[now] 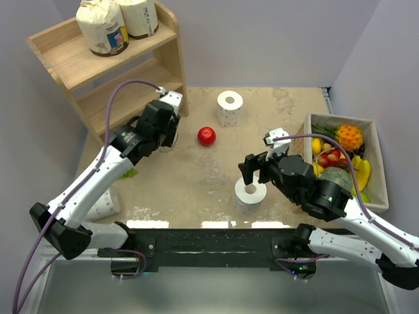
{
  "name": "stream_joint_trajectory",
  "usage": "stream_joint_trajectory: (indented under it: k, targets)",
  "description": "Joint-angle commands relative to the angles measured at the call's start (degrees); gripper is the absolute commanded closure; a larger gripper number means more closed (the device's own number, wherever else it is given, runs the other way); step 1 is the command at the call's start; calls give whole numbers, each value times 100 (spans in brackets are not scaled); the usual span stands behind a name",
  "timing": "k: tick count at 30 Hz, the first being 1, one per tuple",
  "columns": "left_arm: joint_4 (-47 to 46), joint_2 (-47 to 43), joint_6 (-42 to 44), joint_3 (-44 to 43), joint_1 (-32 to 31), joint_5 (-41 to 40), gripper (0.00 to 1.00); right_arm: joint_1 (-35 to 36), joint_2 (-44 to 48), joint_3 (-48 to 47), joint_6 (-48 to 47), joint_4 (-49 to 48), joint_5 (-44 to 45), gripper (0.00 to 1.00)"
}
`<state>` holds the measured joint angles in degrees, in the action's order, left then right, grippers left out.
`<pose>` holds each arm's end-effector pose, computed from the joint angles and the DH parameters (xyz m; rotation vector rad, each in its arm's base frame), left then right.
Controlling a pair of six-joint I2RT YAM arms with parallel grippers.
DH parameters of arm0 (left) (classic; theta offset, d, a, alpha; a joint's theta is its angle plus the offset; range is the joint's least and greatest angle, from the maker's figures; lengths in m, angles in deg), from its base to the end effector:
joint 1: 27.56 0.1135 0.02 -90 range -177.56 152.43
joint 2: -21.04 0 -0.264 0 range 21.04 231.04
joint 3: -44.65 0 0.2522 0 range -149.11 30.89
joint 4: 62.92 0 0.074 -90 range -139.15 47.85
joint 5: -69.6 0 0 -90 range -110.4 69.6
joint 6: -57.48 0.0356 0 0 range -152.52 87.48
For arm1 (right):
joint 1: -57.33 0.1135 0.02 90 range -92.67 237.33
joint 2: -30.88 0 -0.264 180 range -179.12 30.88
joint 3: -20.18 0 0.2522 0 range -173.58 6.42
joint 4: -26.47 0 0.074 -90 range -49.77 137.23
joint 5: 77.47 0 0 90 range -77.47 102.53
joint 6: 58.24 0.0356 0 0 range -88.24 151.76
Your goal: Place and organize the paper towels onto the shelf
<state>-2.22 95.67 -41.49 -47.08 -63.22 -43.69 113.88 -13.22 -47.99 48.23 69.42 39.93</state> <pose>0.2262 -0.1450 0.3686 0.3258 2.2339 0.0628 0.1022 0.1250 0.3659 -0.3322 1.8546 0.4258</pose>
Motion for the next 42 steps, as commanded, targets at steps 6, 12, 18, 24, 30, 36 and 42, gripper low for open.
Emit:
stream_joint_trajectory:
  k: [6,12,18,24,30,36,42]
  targets:
    - [448,25,861,-2649,-11,-1097,57,5,-160,-421,75,-133,-129,9]
    - [395,657,1722,-4110,-11,-2091,59,-4,-240,-553,85,-36,-165,9]
    - [-298,816,2302,-4761,-11,-2487,63,5,-248,-632,32,34,-130,9]
    - [-896,895,2900,-4920,-11,-2926,62,-4,-152,-597,-12,78,11,9]
    - [-1591,956,3313,-4762,59,-3015,62,-4,-196,-676,-30,139,-77,9]
    - [-1451,1045,3148,-4666,551,-2928,62,5,-64,-667,-82,183,64,9]
    - [-1459,834,2963,-4305,938,-2690,63,-4,-99,-641,-109,184,82,9]
